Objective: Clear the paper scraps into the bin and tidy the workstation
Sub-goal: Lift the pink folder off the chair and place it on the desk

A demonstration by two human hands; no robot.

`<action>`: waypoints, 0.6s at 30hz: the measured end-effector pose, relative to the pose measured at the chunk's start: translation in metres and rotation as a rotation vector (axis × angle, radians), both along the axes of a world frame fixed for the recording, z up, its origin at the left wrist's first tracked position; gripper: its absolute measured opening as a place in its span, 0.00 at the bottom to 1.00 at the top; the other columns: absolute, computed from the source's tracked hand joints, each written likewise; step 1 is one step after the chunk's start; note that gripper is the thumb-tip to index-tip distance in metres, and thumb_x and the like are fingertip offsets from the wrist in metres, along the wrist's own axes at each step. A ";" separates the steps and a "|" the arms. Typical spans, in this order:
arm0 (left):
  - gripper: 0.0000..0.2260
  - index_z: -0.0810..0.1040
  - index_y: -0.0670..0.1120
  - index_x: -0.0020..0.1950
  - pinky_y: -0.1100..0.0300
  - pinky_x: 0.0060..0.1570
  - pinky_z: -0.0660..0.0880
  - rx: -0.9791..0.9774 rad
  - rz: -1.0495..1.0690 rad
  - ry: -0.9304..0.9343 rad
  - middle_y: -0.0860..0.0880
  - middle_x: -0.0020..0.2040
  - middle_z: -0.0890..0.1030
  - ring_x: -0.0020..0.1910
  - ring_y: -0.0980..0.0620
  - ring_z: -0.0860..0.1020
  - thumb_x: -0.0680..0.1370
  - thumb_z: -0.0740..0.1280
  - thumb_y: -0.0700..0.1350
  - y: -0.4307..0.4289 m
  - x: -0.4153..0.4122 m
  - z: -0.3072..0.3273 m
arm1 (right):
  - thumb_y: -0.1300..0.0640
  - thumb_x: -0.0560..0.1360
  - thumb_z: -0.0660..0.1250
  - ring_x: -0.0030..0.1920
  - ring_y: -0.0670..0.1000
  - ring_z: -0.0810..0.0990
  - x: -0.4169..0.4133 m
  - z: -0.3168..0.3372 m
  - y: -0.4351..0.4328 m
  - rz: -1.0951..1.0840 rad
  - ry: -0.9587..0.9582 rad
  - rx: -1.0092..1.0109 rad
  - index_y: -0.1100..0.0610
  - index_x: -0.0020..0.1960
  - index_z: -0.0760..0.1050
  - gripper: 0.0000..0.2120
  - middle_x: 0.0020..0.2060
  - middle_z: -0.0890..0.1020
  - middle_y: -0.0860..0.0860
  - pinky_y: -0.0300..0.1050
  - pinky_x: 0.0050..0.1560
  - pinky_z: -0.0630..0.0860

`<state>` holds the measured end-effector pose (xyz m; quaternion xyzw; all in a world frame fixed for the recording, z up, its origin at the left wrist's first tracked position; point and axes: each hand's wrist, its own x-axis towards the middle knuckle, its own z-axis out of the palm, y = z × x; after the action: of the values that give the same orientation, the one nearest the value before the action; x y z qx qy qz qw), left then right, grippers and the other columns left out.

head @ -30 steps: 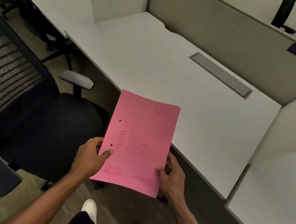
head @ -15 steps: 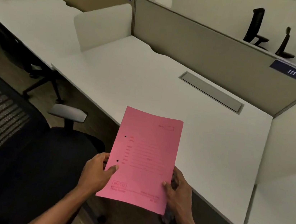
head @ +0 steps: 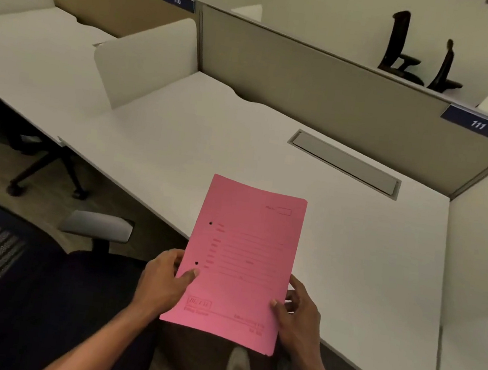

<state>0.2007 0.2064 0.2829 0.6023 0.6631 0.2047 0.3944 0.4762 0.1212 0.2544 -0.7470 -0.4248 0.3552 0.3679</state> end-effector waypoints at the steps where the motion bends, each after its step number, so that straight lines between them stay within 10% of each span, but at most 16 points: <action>1: 0.20 0.76 0.52 0.69 0.66 0.39 0.76 0.003 0.000 0.002 0.58 0.56 0.80 0.48 0.59 0.82 0.79 0.74 0.51 0.010 0.002 -0.001 | 0.53 0.80 0.72 0.49 0.46 0.85 0.002 0.000 0.009 0.000 -0.004 -0.001 0.40 0.76 0.66 0.29 0.55 0.84 0.44 0.39 0.46 0.82; 9: 0.19 0.78 0.50 0.68 0.60 0.43 0.80 0.048 -0.023 0.088 0.55 0.55 0.83 0.48 0.55 0.83 0.79 0.73 0.54 0.115 0.035 -0.016 | 0.54 0.78 0.74 0.46 0.46 0.86 0.030 -0.015 0.101 -0.014 0.009 -0.015 0.39 0.72 0.67 0.27 0.52 0.85 0.42 0.31 0.36 0.77; 18: 0.14 0.80 0.50 0.63 0.59 0.43 0.76 0.025 0.004 0.172 0.54 0.54 0.85 0.46 0.55 0.82 0.80 0.72 0.54 0.260 0.087 -0.034 | 0.58 0.75 0.75 0.42 0.45 0.85 0.085 -0.050 0.247 -0.012 0.058 -0.054 0.38 0.72 0.73 0.30 0.47 0.87 0.44 0.51 0.48 0.85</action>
<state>0.2881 0.4669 0.2490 0.6214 0.6930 0.1614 0.3280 0.5609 0.3680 0.2047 -0.7486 -0.3998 0.3858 0.3617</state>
